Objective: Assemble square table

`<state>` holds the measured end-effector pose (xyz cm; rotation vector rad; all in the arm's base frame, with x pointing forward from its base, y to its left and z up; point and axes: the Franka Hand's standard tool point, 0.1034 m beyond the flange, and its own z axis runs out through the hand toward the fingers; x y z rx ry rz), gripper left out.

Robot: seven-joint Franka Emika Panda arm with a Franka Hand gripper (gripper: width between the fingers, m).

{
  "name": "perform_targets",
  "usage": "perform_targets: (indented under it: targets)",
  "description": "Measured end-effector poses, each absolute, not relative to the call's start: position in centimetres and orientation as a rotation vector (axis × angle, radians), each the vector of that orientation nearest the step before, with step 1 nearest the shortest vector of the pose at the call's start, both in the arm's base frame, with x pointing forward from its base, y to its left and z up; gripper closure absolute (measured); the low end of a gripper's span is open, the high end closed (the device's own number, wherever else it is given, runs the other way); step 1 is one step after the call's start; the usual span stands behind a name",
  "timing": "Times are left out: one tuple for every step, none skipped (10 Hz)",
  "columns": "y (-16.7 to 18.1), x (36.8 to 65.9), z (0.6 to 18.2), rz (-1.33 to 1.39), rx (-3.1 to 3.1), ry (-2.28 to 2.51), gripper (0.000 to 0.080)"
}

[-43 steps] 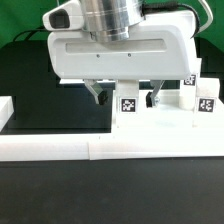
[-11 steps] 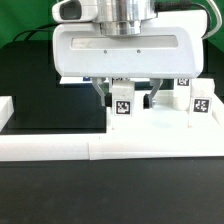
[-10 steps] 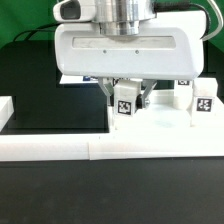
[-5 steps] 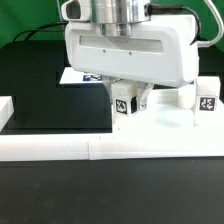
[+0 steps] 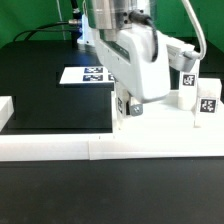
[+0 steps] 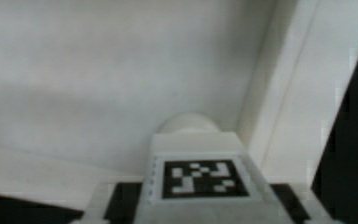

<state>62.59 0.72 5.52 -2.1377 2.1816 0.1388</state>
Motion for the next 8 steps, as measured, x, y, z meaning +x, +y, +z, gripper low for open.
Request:
perform_targets:
  targets:
    - [0.76,62.65,5.53,0.153,-1.982,2.321,0.0528]
    - [0.71,62.68,5.56,0.156,-1.86,2.427,0.0528]
    - [0.7,62.71,5.59,0.155,-1.759,2.508,0.0528]
    - [0.68,62.71,5.61,0.152,-1.704,2.551,0.0528]
    - [0.66,62.68,5.61,0.15,-1.7,2.556,0.0528]
    - [0.63,62.63,5.62,0.148,-1.696,2.564,0.0528]
    - [0.5,62.52,5.63,0.147,-1.688,2.58,0.0528]
    - [0.56,62.49,5.59,0.149,-1.687,2.58,0.0495]
